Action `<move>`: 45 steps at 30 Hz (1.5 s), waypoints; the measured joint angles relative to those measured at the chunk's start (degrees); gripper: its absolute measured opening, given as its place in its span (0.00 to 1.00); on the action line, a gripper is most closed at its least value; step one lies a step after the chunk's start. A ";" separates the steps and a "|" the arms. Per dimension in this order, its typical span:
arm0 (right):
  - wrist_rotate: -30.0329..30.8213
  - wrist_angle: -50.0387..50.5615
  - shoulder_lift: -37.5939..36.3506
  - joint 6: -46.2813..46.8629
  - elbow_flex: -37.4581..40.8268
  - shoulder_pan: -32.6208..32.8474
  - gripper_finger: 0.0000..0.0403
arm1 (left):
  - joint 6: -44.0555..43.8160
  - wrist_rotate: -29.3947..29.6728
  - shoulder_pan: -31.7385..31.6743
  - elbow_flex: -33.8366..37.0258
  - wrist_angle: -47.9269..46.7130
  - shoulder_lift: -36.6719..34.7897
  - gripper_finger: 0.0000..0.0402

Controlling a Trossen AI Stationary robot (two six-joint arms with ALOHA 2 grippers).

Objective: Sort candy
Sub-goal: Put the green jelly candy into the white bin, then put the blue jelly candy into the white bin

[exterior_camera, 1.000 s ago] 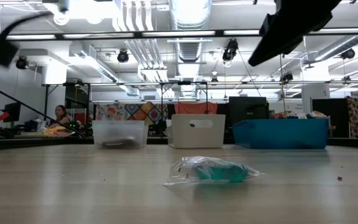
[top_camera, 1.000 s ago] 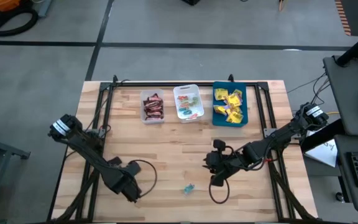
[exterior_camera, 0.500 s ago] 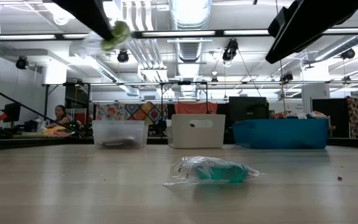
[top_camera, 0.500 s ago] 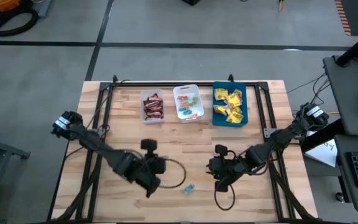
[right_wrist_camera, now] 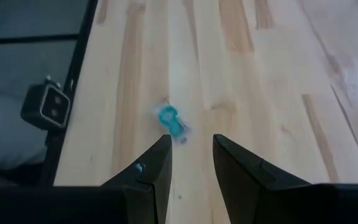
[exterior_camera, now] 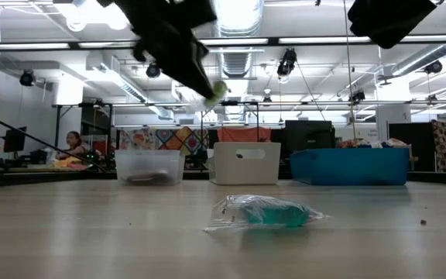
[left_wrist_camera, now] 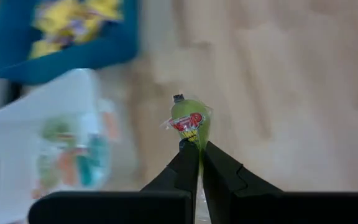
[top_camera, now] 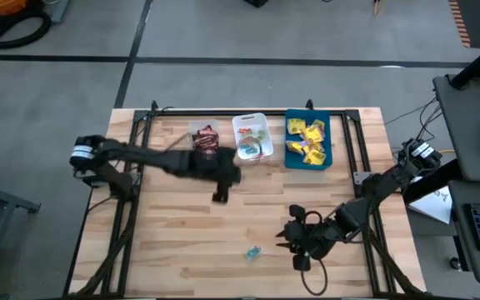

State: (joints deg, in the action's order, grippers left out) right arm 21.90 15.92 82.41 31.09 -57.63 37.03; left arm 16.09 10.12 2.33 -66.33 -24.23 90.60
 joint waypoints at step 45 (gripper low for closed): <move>4.29 -1.69 0.09 2.35 0.00 0.09 0.27 | -4.49 -5.21 -28.27 -22.05 -1.66 21.60 0.33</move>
State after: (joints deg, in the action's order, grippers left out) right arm 26.20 14.23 82.50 33.44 -57.63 37.12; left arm 11.59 4.91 -25.94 -88.38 -25.90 112.19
